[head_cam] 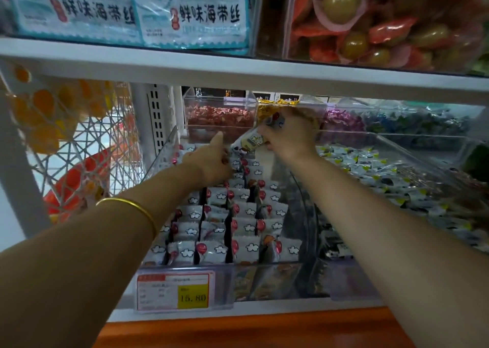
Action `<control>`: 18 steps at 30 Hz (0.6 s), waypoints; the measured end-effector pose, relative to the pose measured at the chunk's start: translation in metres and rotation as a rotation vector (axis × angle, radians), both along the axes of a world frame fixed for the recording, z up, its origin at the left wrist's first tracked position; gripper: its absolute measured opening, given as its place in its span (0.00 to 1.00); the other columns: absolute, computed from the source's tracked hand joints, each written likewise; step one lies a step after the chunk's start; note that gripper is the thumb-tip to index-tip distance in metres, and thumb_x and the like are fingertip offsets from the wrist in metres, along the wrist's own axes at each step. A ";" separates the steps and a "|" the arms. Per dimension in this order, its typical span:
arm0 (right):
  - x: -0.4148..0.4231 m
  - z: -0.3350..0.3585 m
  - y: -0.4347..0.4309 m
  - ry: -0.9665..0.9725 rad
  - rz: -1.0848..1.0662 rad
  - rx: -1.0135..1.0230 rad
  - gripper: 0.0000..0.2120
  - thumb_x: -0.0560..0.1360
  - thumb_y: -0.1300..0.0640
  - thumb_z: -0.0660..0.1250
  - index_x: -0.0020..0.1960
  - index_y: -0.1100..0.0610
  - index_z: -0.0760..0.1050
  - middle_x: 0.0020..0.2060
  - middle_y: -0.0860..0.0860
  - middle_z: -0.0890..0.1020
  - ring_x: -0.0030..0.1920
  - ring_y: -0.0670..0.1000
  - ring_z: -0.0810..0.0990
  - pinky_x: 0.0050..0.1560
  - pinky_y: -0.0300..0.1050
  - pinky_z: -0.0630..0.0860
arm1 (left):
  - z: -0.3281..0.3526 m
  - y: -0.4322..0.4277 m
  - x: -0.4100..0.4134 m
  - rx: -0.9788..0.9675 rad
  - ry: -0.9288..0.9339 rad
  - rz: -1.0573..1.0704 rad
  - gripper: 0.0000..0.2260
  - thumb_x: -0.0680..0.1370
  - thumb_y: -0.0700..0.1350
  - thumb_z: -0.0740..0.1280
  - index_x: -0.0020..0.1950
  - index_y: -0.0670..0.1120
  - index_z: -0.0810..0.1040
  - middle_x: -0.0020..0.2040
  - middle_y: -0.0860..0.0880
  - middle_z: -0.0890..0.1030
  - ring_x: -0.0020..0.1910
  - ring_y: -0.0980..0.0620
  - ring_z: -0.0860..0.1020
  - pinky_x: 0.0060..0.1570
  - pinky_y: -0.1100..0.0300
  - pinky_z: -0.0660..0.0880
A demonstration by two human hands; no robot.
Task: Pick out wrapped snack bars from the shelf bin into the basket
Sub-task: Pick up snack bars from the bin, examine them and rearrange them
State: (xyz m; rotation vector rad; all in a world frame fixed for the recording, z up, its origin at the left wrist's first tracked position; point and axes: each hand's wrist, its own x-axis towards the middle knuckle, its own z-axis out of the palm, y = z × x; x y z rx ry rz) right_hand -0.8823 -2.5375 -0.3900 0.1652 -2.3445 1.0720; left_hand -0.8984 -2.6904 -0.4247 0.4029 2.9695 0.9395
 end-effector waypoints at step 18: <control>-0.028 -0.001 -0.025 -0.021 0.049 0.397 0.13 0.75 0.57 0.67 0.56 0.62 0.71 0.50 0.57 0.76 0.45 0.51 0.71 0.34 0.38 0.63 | -0.004 -0.005 0.019 -0.260 0.200 0.030 0.14 0.79 0.48 0.59 0.63 0.47 0.70 0.59 0.45 0.78 0.58 0.44 0.74 0.64 0.46 0.66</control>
